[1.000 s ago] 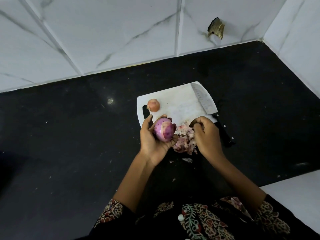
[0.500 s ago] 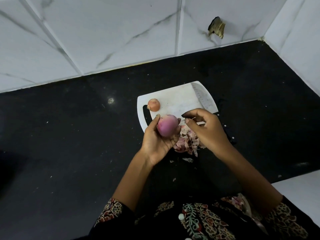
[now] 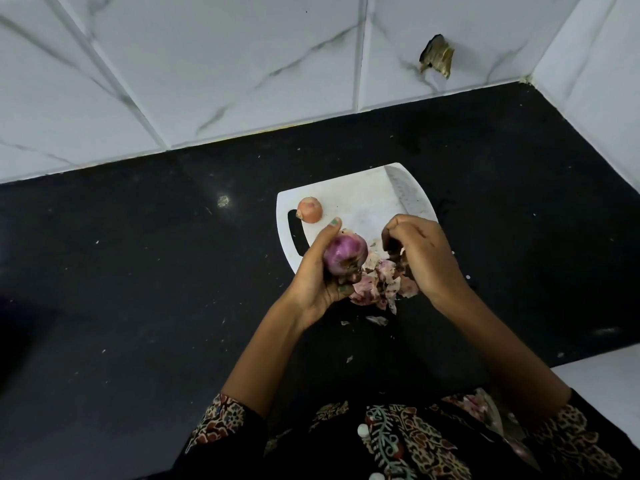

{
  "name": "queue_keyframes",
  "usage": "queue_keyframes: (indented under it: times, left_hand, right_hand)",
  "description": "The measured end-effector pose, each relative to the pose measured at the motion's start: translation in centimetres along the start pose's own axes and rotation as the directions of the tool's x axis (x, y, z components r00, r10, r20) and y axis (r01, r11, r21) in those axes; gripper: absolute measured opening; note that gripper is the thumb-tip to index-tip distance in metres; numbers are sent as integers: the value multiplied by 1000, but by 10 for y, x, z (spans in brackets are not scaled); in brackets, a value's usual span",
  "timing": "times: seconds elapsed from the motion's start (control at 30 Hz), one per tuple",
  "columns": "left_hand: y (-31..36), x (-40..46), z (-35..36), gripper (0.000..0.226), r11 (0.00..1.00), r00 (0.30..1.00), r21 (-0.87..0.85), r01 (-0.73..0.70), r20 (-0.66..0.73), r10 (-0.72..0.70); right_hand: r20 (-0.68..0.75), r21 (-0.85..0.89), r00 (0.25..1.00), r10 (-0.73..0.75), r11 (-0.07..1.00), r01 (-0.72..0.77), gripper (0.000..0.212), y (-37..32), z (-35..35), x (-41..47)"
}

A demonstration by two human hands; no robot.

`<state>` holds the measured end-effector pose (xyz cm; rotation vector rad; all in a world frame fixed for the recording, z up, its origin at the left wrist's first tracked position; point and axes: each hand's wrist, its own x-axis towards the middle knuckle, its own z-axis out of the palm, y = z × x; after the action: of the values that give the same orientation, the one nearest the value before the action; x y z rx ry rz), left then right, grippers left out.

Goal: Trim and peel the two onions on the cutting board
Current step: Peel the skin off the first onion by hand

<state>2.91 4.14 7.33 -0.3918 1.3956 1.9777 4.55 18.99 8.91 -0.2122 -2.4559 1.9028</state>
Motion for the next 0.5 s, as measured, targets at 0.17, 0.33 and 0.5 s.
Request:
queue_keyframes:
  times: [0.17, 0.33, 0.5]
  left_hand:
    - [0, -2, 2, 32, 993, 998, 116, 1, 56, -7]
    - [0, -4, 2, 30, 987, 997, 160, -16, 82, 3]
    - [-2, -3, -1, 33, 975, 998, 222, -24, 58, 11]
  right_hand:
    - [47, -60, 999, 24, 998, -21, 9, 2, -3, 1]
    - [159, -37, 986, 41, 999, -36, 15, -1, -4, 0]
    - [173, -52, 983, 55, 998, -47, 6, 0, -3, 0]
